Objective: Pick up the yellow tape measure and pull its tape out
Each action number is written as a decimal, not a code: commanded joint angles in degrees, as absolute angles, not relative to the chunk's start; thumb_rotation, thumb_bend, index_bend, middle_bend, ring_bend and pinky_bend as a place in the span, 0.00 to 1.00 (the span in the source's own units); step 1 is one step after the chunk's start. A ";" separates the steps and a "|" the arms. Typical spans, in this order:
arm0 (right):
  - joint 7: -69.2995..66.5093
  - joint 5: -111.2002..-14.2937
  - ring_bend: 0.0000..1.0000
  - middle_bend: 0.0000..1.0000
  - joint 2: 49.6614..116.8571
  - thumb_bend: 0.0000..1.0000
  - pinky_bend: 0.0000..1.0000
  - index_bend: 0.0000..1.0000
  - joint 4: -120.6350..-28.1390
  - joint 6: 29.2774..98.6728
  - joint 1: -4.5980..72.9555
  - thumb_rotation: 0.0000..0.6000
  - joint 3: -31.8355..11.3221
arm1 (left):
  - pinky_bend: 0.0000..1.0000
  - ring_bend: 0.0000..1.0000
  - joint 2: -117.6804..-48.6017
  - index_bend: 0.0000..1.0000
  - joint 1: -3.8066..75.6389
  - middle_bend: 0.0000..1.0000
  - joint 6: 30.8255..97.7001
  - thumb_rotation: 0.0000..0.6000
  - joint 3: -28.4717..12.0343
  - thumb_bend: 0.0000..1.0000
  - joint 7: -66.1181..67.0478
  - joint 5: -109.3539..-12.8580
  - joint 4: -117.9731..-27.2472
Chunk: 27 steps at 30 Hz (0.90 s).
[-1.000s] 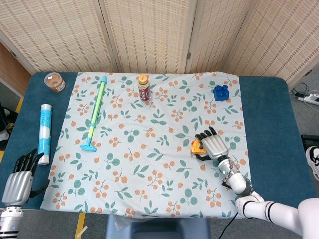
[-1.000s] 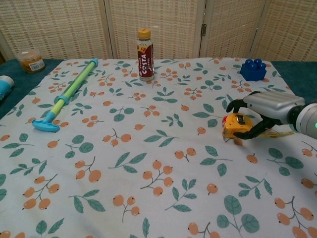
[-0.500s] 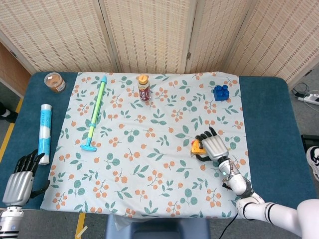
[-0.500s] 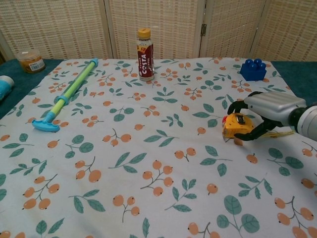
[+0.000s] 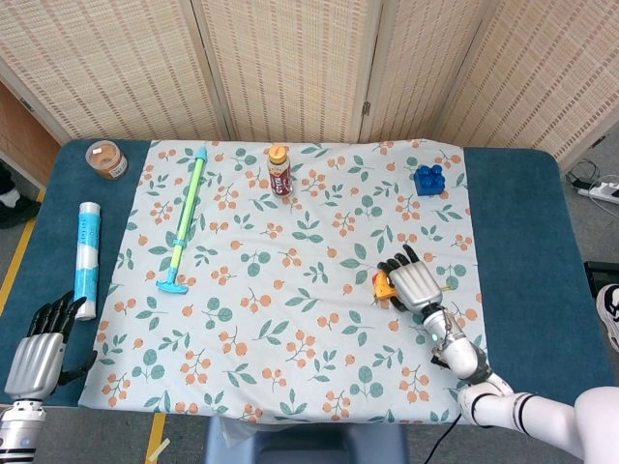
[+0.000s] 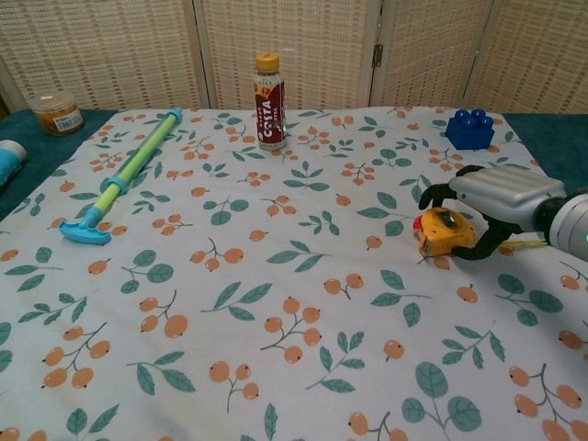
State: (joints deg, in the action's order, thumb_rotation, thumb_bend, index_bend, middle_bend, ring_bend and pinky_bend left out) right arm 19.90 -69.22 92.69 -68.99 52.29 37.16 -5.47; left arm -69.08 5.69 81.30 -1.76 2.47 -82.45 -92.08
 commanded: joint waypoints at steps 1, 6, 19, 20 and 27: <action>19.48 -69.46 0.18 0.29 92.88 0.37 0.00 0.27 -68.81 52.44 37.03 1.00 -5.43 | 0.00 0.00 -69.07 0.09 5.68 0.00 81.31 1.00 -1.74 0.36 2.42 -82.48 -92.09; 19.44 -69.29 0.20 0.32 93.14 0.37 0.00 0.30 -68.28 52.23 36.94 1.00 -5.52 | 0.00 0.00 -69.07 0.08 5.66 0.00 81.40 1.00 -1.75 0.36 2.37 -82.55 -92.09; 10.11 -75.56 0.32 0.46 90.76 0.37 0.00 0.49 -72.38 57.97 34.84 1.00 -5.64 | 0.00 0.00 -67.80 0.10 7.92 0.00 81.05 1.00 -3.47 0.36 0.45 -84.62 -94.75; 8.63 -76.31 0.32 0.47 90.45 0.37 0.00 0.49 -73.37 58.51 34.71 1.00 -5.72 | 0.00 0.00 -67.61 0.10 8.44 0.00 81.09 1.00 -3.94 0.36 0.13 -85.08 -95.42; -3.87 -79.53 0.33 0.48 90.48 0.37 0.00 0.51 -80.67 60.61 34.81 1.00 -7.65 | 0.00 0.01 -67.83 0.13 14.86 0.03 78.40 1.00 -7.91 0.37 -1.83 -88.87 -101.05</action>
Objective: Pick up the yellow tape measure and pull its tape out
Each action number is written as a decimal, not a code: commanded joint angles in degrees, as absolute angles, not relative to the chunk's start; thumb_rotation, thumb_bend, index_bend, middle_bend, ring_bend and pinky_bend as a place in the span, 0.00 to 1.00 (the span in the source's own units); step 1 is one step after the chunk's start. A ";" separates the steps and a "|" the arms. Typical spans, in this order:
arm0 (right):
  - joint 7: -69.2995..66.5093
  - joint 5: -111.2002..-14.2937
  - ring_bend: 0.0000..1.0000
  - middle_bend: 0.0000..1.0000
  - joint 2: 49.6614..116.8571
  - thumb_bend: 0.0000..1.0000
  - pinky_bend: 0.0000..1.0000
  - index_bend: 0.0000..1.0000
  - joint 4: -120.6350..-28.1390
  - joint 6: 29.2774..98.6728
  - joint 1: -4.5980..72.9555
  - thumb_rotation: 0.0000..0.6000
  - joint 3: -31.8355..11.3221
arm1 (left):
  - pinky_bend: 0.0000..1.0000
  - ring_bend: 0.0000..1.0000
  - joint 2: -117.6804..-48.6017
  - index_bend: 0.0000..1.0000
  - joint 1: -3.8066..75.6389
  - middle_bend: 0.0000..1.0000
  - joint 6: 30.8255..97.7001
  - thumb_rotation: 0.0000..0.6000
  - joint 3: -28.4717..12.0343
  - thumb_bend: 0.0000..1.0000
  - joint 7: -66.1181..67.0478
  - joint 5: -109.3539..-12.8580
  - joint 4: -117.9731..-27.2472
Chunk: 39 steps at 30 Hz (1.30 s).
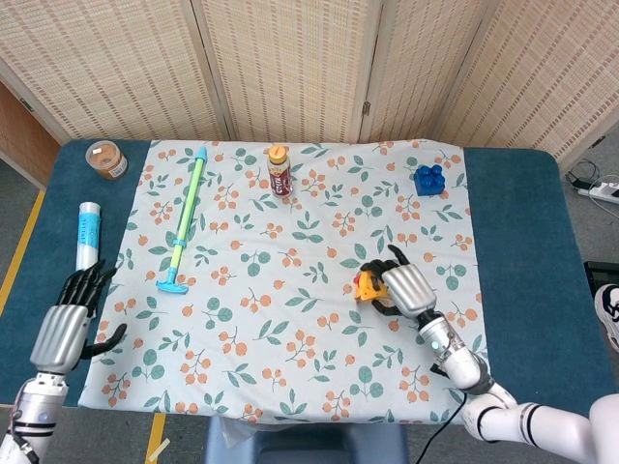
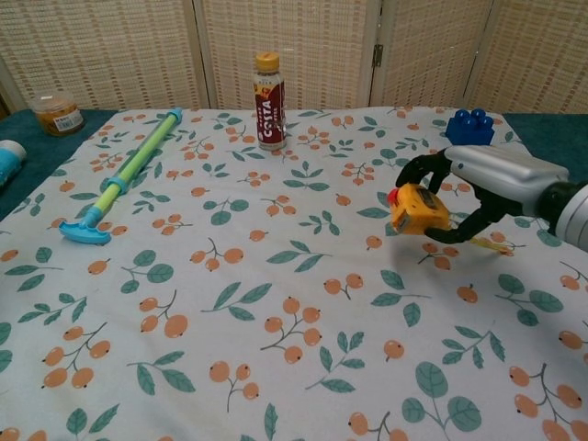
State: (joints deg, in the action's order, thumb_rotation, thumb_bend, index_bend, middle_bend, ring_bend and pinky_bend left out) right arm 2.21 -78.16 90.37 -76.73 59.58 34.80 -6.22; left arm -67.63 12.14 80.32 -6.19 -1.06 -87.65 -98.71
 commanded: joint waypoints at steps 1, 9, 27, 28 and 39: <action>-5.21 -79.15 0.33 0.48 90.73 0.37 0.00 0.51 -81.42 60.31 35.00 1.00 -8.19 | 0.00 0.01 -68.09 0.13 15.81 0.03 77.79 1.00 -8.47 0.37 -1.99 -89.01 -101.68; -10.01 -76.48 0.34 0.49 95.77 0.37 0.00 0.52 -83.44 59.66 37.67 1.00 -13.17 | 0.00 0.02 -72.21 0.13 23.26 0.04 72.05 1.00 -12.51 0.37 -0.96 -86.88 -105.39; -22.39 -79.23 0.34 0.49 108.44 0.37 0.00 0.52 -73.24 62.31 42.26 1.00 -16.63 | 0.00 0.01 -83.67 0.09 32.25 0.04 67.39 1.00 -13.65 0.37 15.85 -83.64 -105.72; -22.60 -79.37 0.34 0.49 108.73 0.37 0.00 0.52 -73.04 62.50 42.33 1.00 -16.62 | 0.00 0.01 -84.19 0.08 32.66 0.04 67.24 1.00 -13.79 0.37 16.70 -83.29 -105.48; -24.03 -80.09 0.34 0.49 111.33 0.37 0.00 0.52 -70.86 63.74 43.12 1.00 -16.74 | 0.00 0.00 -88.47 0.05 36.81 0.04 65.26 1.00 -15.71 0.37 22.67 -76.92 -104.49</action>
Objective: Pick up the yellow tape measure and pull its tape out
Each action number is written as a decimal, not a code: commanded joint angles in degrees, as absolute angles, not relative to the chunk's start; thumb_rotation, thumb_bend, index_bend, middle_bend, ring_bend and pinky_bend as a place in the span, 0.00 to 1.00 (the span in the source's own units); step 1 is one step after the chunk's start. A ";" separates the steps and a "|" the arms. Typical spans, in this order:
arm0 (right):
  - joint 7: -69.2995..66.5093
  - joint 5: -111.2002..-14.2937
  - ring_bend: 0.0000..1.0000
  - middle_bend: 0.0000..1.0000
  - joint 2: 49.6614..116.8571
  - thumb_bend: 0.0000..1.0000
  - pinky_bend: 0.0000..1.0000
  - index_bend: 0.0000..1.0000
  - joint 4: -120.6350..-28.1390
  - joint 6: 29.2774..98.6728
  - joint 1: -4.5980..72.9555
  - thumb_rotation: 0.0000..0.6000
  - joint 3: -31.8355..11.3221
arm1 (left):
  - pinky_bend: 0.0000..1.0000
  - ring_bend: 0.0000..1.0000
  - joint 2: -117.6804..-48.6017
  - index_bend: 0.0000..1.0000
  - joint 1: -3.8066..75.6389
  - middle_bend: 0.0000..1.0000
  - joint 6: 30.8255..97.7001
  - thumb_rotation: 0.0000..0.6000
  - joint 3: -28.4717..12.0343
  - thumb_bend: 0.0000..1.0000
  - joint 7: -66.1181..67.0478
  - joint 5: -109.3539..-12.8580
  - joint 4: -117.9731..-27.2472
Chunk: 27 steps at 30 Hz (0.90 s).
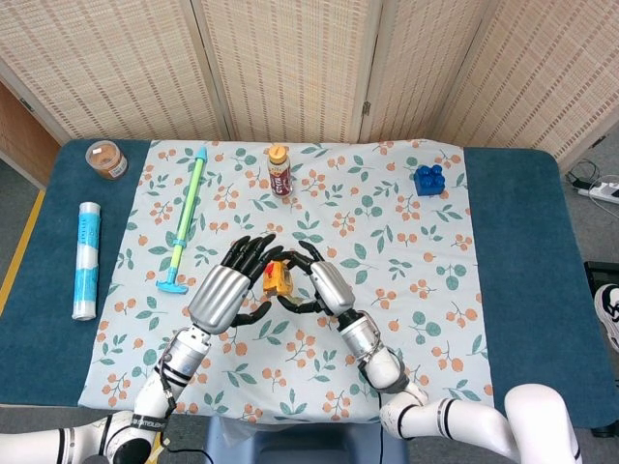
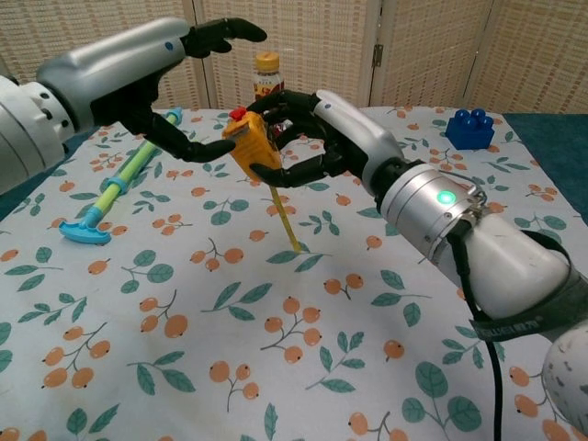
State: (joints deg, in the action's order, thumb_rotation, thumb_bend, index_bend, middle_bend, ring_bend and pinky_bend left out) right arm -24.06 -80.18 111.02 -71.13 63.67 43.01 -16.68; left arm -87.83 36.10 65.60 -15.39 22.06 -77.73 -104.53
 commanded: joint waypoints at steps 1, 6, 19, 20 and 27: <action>-23.91 -80.04 0.34 0.49 111.55 0.37 0.00 0.52 -70.66 63.75 43.20 1.00 -16.77 | 0.00 0.00 -88.67 0.05 37.01 0.04 65.26 1.00 -15.70 0.37 22.87 -76.66 -104.50; -23.71 -80.08 0.34 0.49 112.30 0.37 0.00 0.52 -69.97 63.82 43.46 1.00 -16.66 | 0.00 0.00 -89.88 0.05 38.10 0.04 65.14 1.00 -15.45 0.37 23.92 -75.46 -103.95; -24.22 -80.25 0.34 0.49 111.52 0.37 0.00 0.52 -70.22 63.45 43.12 1.00 -15.83 | 0.00 0.00 -90.72 0.05 39.00 0.04 66.50 1.00 -15.21 0.37 24.52 -73.11 -101.47; -24.19 -80.28 0.34 0.49 111.47 0.37 0.00 0.52 -70.26 63.35 43.12 1.00 -15.72 | 0.00 0.00 -90.79 0.05 39.01 0.04 66.74 1.00 -15.20 0.37 24.42 -73.07 -101.34; -23.83 -80.02 0.34 0.49 111.23 0.37 0.00 0.52 -70.90 62.77 43.02 1.00 -15.35 | 0.00 0.01 -91.48 0.08 39.17 0.04 67.75 1.00 -14.89 0.42 23.73 -73.07 -100.43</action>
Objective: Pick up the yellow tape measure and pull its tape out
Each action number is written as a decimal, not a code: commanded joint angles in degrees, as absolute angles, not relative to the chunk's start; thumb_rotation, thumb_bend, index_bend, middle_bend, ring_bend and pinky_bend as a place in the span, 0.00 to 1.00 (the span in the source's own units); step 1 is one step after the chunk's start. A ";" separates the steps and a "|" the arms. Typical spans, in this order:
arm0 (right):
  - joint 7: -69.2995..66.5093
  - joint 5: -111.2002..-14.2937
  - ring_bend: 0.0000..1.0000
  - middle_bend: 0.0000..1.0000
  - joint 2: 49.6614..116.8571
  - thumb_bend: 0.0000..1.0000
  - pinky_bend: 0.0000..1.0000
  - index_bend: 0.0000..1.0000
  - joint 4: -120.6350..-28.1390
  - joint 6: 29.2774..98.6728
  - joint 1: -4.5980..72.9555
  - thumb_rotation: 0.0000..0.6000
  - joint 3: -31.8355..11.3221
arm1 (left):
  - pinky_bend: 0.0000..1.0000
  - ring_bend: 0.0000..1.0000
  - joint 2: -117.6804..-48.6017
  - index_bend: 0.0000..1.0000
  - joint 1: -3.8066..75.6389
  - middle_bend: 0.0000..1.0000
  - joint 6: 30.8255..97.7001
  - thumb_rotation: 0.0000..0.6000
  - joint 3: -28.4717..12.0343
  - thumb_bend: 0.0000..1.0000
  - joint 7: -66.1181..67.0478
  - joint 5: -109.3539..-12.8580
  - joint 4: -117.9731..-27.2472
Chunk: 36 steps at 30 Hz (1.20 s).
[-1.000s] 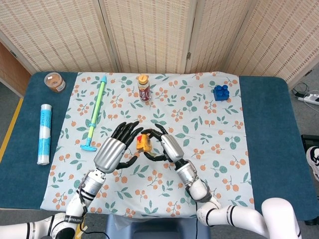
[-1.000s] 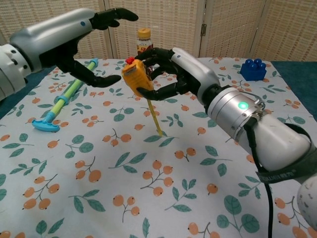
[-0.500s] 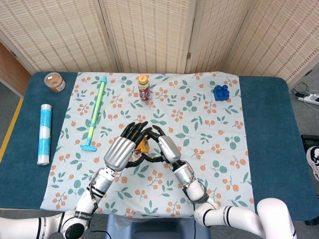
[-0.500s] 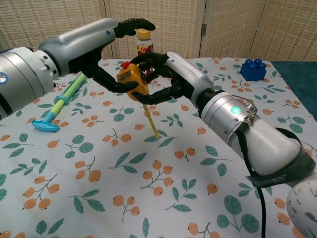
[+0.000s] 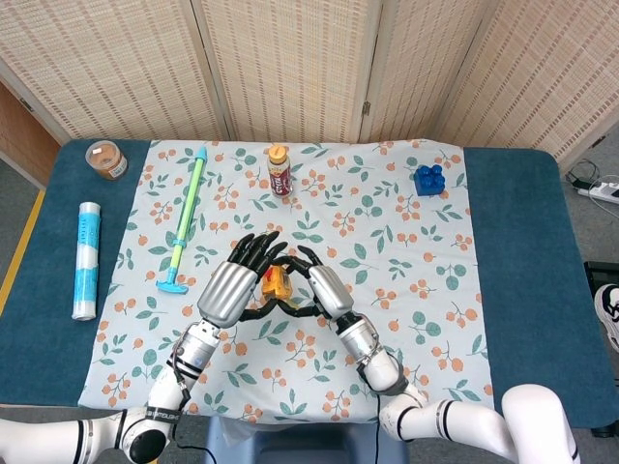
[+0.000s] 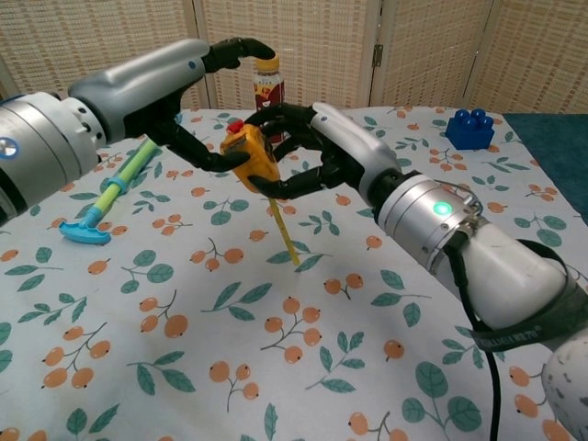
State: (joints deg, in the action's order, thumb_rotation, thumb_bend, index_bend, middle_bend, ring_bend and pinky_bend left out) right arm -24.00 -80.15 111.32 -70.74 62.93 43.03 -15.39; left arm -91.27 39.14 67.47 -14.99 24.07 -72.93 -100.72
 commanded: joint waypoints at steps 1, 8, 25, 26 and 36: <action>-23.69 -79.94 0.34 0.49 111.21 0.37 0.00 0.52 -70.97 62.72 43.00 1.00 -15.36 | 0.00 0.01 -91.55 0.09 39.18 0.04 67.83 1.00 -14.82 0.45 23.61 -73.11 -100.27; -22.20 -79.31 0.34 0.49 111.26 0.37 0.00 0.52 -71.34 62.39 42.98 1.00 -15.47 | 0.00 0.03 -92.06 0.14 39.27 0.04 68.41 1.00 -14.39 0.54 22.28 -73.63 -99.21; -20.93 -78.06 0.34 0.49 111.53 0.37 0.00 0.52 -70.43 61.40 43.07 1.00 -15.94 | 0.00 0.04 -91.13 0.21 38.33 0.07 70.40 1.00 -13.88 0.60 19.55 -74.72 -98.44; -20.90 -77.98 0.34 0.49 111.59 0.37 0.00 0.52 -70.32 61.30 43.10 1.00 -15.97 | 0.00 0.04 -91.06 0.21 38.30 0.07 70.44 1.00 -13.84 0.60 19.48 -74.77 -98.41; -20.84 -77.71 0.34 0.49 111.64 0.37 0.00 0.52 -69.82 61.02 43.18 1.00 -16.25 | 0.00 0.05 -90.92 0.30 38.08 0.08 71.02 1.00 -13.56 0.61 19.65 -75.04 -97.54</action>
